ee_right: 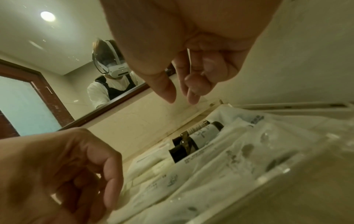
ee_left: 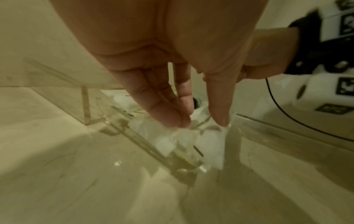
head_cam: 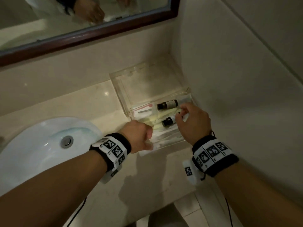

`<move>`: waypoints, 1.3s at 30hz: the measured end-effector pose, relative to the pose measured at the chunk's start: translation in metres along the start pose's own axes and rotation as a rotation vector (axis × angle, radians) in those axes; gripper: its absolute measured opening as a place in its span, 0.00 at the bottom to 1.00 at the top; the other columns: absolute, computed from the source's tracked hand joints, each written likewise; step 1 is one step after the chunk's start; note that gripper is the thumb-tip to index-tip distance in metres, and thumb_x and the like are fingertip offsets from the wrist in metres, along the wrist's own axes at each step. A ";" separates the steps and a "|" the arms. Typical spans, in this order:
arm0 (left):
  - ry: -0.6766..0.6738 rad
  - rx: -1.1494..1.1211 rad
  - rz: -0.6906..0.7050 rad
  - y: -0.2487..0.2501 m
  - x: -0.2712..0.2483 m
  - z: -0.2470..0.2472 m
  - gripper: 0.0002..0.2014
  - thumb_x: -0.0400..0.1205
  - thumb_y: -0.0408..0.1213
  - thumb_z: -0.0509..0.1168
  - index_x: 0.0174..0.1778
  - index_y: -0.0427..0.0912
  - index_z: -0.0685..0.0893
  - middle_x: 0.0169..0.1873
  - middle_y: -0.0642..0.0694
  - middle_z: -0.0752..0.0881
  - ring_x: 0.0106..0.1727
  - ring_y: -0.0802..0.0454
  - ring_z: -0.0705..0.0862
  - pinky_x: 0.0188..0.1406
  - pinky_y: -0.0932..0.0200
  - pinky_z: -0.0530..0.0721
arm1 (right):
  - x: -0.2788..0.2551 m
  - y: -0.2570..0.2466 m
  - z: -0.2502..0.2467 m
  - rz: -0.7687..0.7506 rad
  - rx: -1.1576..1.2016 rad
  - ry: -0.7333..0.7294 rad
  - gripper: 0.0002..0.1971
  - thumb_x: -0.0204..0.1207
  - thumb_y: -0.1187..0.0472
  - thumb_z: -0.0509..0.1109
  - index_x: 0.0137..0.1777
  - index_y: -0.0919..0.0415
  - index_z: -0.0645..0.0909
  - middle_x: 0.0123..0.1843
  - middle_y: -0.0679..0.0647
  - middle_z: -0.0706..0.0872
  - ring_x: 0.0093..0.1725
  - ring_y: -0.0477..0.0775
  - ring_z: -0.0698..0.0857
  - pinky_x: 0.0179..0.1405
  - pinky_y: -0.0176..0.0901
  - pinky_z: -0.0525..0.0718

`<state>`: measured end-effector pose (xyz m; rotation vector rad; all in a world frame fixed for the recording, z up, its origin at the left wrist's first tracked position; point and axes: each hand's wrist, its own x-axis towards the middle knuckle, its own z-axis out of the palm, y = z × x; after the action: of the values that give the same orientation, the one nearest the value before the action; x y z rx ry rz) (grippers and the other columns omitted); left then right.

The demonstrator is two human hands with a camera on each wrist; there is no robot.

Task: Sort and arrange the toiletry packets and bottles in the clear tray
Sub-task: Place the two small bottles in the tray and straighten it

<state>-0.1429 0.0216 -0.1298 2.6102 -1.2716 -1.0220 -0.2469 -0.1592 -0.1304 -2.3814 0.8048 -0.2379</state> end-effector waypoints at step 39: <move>0.223 0.053 -0.342 0.040 0.043 0.072 0.54 0.73 0.79 0.41 0.86 0.47 0.33 0.83 0.41 0.26 0.81 0.32 0.23 0.77 0.24 0.33 | 0.012 0.060 0.048 -0.308 -0.506 -0.391 0.40 0.72 0.27 0.37 0.83 0.39 0.35 0.85 0.47 0.30 0.83 0.56 0.29 0.80 0.62 0.38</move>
<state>-0.1938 -0.0200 -0.1961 2.9483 -0.8351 -0.7091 -0.2501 -0.1808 -0.2054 -2.8886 0.3339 0.3460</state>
